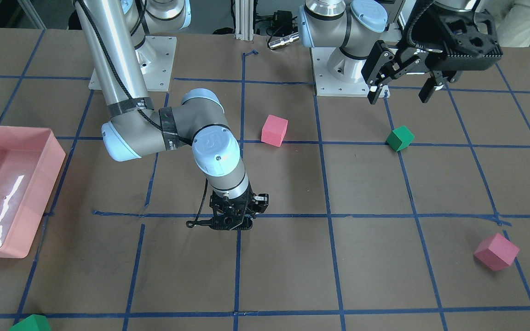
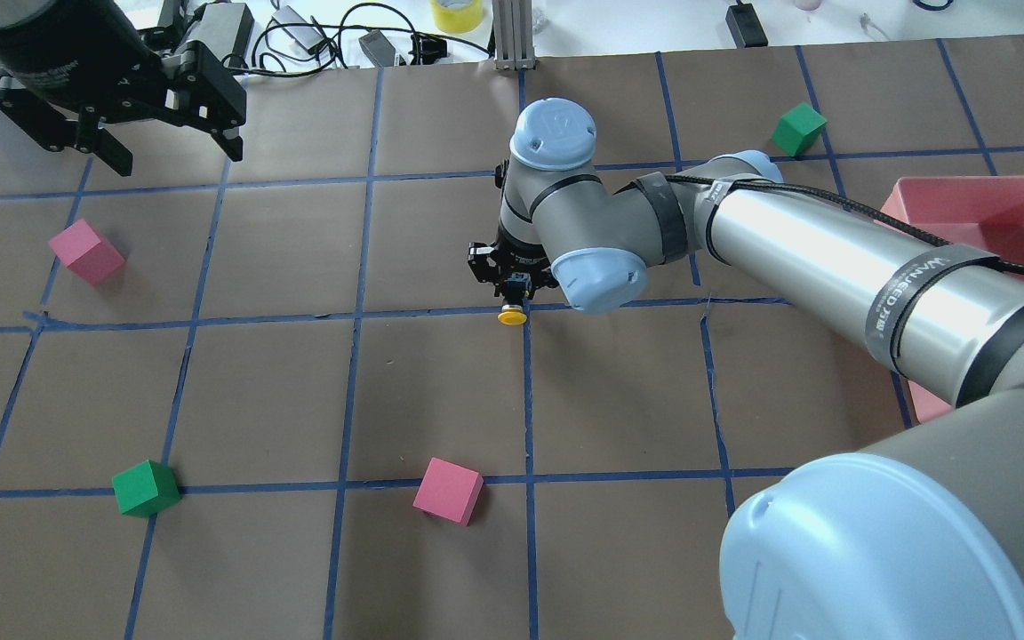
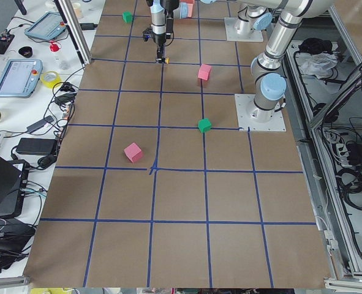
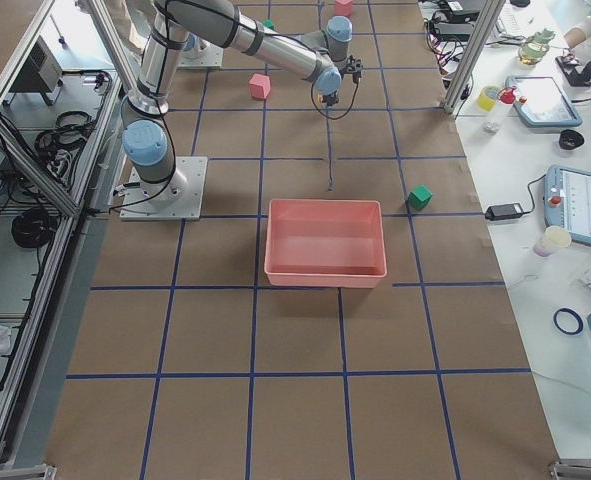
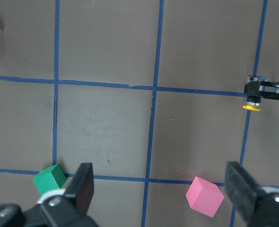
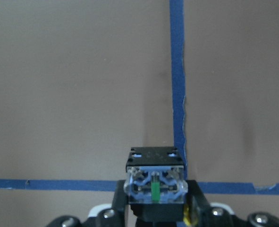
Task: Align button upright
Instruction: 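Lower the button switch onto the table and open the right gripper, then raise the right gripper away while the left arm reaches toward the switch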
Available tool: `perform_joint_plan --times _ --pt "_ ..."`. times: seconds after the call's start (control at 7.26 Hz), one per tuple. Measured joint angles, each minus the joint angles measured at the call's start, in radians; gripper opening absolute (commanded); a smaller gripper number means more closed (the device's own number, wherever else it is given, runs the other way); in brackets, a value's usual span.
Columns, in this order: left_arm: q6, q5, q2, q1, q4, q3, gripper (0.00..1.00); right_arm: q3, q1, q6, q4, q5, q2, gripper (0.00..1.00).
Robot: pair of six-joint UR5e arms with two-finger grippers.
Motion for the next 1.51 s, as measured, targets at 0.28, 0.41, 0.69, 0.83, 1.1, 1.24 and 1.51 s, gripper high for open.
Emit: perform_joint_plan --times 0.28,0.41,0.69,0.83,1.1,1.24,1.51 --pt "0.0 -0.001 0.001 0.001 0.0 0.0 1.0 0.001 0.004 -0.003 0.001 -0.001 0.005 0.46" --pt "0.0 -0.001 0.0 0.0 0.0 0.0 1.0 0.001 0.004 -0.001 0.0 -0.001 0.008 0.64" --pt "0.001 0.0 -0.001 0.0 0.001 0.0 1.0 0.003 0.005 0.005 0.001 -0.003 0.008 0.99" --pt "0.001 0.001 -0.001 0.002 0.001 0.001 1.0 0.004 0.005 0.004 0.003 -0.001 0.004 1.0" --pt "0.004 0.002 -0.001 0.0 0.001 0.003 1.0 0.003 0.004 -0.011 0.017 -0.002 -0.028 1.0" --pt "0.008 0.002 -0.001 -0.002 0.001 0.007 1.0 -0.002 0.001 -0.04 0.063 -0.011 -0.072 1.0" --pt "0.011 0.002 -0.008 -0.002 0.013 0.015 1.0 -0.027 -0.045 -0.164 0.226 -0.059 -0.189 1.0"
